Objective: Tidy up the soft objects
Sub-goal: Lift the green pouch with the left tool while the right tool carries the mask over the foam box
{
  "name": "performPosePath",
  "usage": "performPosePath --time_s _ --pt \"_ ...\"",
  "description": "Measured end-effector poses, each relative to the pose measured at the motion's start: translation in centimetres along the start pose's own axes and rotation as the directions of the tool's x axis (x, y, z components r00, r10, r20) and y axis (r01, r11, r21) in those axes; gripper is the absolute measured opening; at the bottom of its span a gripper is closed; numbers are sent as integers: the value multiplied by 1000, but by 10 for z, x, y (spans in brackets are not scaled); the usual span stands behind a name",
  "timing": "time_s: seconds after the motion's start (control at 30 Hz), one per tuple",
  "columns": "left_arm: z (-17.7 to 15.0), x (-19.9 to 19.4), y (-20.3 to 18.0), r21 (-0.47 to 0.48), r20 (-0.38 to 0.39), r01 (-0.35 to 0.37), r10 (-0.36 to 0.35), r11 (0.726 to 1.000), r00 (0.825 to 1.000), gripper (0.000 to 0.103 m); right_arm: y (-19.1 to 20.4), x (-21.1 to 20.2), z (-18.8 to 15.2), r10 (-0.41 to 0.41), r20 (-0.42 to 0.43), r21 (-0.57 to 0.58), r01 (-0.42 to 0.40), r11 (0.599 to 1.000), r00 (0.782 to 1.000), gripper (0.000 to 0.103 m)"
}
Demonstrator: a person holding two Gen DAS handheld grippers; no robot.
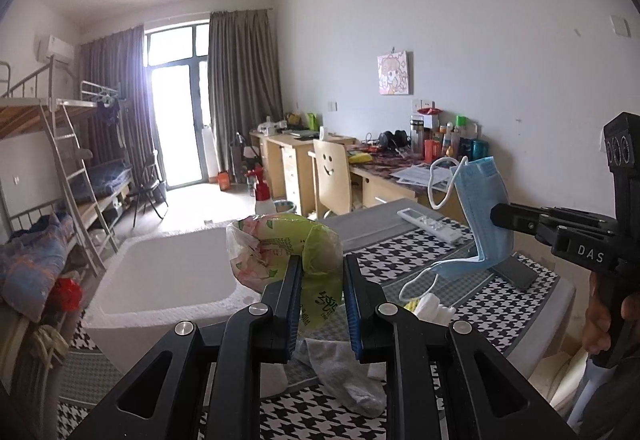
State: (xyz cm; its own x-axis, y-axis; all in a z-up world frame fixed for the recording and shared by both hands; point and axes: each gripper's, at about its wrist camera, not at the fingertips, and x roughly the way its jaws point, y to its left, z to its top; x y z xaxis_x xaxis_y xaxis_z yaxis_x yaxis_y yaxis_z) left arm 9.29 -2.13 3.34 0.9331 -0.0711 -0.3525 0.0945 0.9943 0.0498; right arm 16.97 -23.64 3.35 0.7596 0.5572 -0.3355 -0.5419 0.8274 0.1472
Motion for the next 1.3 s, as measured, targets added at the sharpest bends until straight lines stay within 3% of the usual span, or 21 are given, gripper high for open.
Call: performPosePath --time_s 0.4,0.97,1.3 --pt "12 -11 8 12 54 -19 19 1000 998 21 16 5 14 42 27 -25 -42 999 999 11" --pt "21 -17 43 -34 93 -116 118 993 989 21 38 35 34 115 41 -50 -112 992 993 11" --pt "15 -20 66 -53 94 -216 220 975 971 21 62 46 48 163 52 -102 -157 982 985 11"
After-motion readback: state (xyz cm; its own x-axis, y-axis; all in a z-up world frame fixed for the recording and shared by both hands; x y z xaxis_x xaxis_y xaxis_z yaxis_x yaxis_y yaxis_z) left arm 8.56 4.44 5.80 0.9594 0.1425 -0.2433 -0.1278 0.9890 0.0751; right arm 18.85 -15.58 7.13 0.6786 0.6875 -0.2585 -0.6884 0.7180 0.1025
